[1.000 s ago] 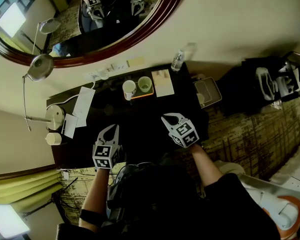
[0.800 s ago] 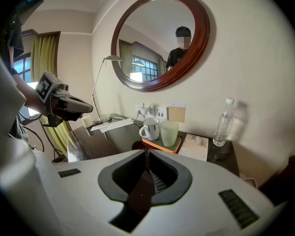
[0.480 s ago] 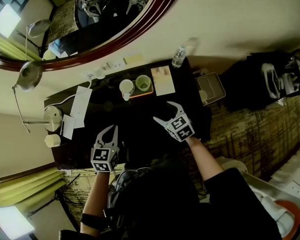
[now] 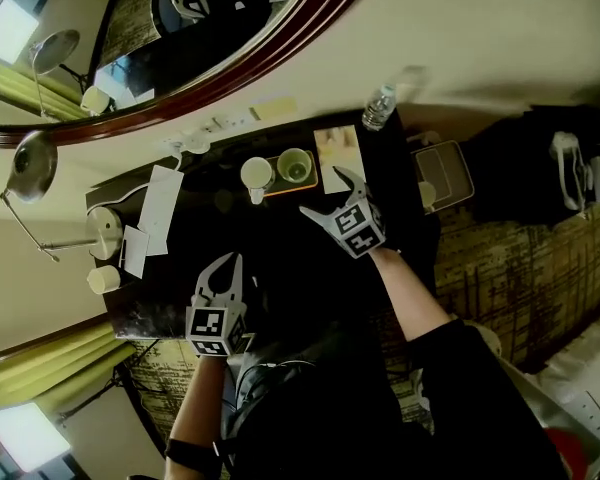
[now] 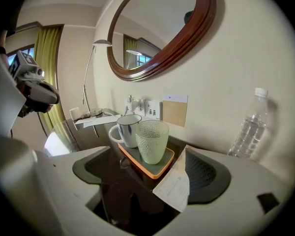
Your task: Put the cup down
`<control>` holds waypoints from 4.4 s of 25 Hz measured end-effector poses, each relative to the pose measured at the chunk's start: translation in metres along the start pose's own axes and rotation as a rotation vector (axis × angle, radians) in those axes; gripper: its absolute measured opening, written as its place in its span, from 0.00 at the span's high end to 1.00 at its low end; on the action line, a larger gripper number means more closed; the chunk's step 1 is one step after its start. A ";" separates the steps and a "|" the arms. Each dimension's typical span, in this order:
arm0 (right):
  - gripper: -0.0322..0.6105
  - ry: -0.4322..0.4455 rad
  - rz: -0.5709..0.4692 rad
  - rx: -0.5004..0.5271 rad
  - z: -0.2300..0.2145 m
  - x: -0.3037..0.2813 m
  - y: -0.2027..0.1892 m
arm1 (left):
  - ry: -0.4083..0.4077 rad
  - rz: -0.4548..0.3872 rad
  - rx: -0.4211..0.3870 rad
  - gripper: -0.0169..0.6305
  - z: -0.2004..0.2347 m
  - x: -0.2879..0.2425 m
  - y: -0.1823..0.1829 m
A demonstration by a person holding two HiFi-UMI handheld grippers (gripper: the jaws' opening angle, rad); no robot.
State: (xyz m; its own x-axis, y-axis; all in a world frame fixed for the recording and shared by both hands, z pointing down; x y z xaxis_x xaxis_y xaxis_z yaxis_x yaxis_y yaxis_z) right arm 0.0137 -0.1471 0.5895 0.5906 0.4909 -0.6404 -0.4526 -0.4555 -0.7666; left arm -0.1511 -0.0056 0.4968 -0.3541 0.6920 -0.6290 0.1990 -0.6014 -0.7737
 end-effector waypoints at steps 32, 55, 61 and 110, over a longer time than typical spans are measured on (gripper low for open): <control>0.35 0.012 -0.076 0.117 -0.010 -0.054 0.024 | 0.086 0.009 0.068 0.97 0.014 -0.025 -0.017; 0.35 -0.501 -0.003 -0.344 -0.052 0.131 -0.120 | -0.130 0.011 -0.111 0.97 -0.016 -0.009 -0.002; 0.34 -0.593 -0.005 -0.443 -0.054 0.149 -0.150 | -0.140 0.008 -0.120 0.97 -0.020 0.000 0.016; 0.93 -0.248 -0.269 -0.181 0.114 0.185 0.016 | -0.170 -0.159 -0.088 0.96 0.014 0.048 0.015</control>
State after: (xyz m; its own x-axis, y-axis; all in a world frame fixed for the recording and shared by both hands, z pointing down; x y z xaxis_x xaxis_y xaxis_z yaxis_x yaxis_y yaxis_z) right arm 0.0397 0.0209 0.4540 0.4827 0.7648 -0.4267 -0.1656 -0.3988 -0.9020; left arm -0.1777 0.0135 0.4560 -0.5347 0.6935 -0.4829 0.2047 -0.4481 -0.8702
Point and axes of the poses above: the fingertips, and each gripper's own axes: x backward along the fingers, z to its left, y out of its top, the point moved 1 cm from there along x, backward along the fingers, and after that the axes turned 5 degrees about z, right-handed, at the moved point
